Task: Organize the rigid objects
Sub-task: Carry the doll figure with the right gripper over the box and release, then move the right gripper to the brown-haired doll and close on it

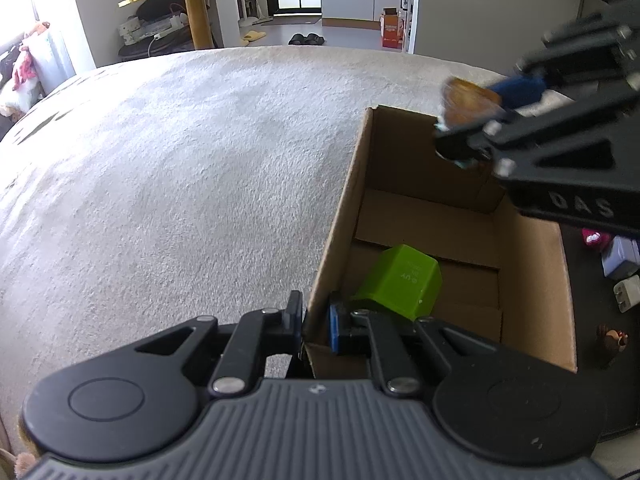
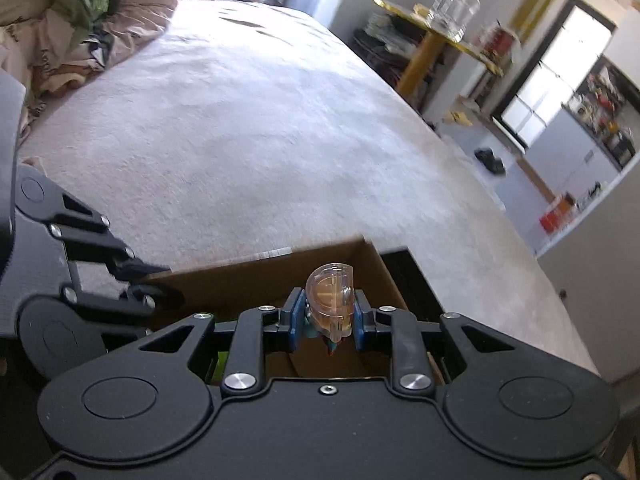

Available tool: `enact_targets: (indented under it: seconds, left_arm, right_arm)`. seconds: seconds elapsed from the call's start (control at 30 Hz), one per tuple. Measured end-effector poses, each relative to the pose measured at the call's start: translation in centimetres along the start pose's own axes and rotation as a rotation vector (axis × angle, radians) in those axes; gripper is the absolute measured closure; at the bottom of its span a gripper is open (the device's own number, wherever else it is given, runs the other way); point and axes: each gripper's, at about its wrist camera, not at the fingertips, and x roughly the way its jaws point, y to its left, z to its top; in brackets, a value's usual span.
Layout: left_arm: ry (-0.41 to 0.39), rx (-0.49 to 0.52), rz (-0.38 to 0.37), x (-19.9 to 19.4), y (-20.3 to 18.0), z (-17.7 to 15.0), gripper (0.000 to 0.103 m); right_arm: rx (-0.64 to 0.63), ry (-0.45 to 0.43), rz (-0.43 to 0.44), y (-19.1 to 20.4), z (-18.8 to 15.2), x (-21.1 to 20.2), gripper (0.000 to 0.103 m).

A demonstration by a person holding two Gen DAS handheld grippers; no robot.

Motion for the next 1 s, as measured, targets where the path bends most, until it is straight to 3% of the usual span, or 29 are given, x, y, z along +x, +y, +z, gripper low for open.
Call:
enact_targets:
  seconds: [0.07,0.13,1.0]
  left_arm:
    - [0.001,-0.001,-0.002,0.0,0.0,0.0,0.091]
    - [0.001,-0.003,-0.004,0.1,0.1,0.0,0.091]
    - [0.004,0.006,-0.002,0.2,0.0,0.1,0.091]
  right_arm:
    - [-0.041,-0.021,-0.027,0.5,0.4,-0.2,0.069]
    - [-0.062,-0.014,-0.023,0.6,0.6,-0.2,0.067]
    - [0.071,0.118,-0.016,-1.1,-6.5,-3.6,0.062]
